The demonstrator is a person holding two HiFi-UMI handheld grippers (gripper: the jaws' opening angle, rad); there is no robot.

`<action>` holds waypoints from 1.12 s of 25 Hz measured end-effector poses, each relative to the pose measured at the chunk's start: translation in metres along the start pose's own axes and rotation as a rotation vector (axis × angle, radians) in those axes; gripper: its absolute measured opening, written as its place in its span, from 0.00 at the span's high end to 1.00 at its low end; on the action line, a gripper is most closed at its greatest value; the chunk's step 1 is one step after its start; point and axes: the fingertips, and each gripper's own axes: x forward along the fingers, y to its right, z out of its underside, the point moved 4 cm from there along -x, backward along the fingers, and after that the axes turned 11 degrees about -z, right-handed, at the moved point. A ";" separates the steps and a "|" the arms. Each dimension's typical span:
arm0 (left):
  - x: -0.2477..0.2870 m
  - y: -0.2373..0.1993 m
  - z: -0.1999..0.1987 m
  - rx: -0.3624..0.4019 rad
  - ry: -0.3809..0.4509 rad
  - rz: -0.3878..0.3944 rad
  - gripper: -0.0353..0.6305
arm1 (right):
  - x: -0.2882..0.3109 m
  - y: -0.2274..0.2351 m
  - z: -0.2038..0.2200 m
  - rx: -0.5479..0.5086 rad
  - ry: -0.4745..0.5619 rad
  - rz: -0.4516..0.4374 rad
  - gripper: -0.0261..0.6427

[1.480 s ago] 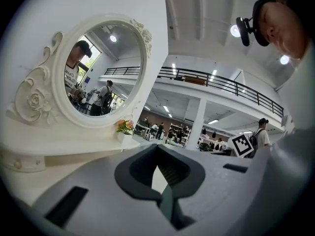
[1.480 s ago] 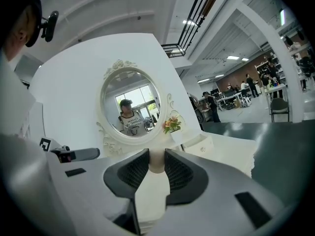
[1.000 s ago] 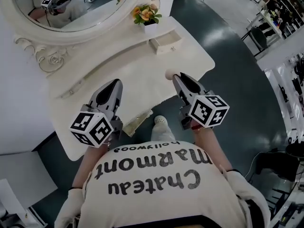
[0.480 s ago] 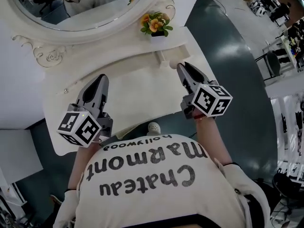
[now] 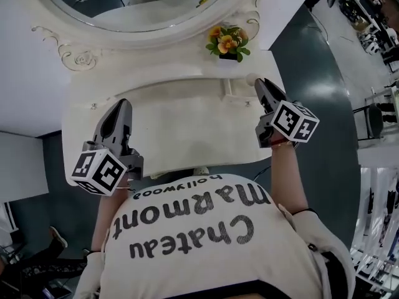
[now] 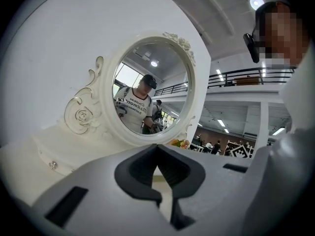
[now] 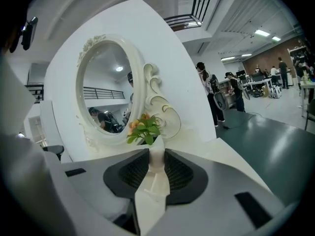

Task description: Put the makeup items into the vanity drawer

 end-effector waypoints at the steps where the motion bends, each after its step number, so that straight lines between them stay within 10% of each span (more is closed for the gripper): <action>1: -0.002 -0.001 0.000 -0.006 0.008 -0.015 0.94 | 0.005 0.002 0.002 -0.004 -0.026 -0.017 0.79; 28: -0.037 -0.006 0.015 -0.061 0.102 -0.248 0.94 | 0.066 0.036 0.058 -0.230 -0.599 -0.211 0.78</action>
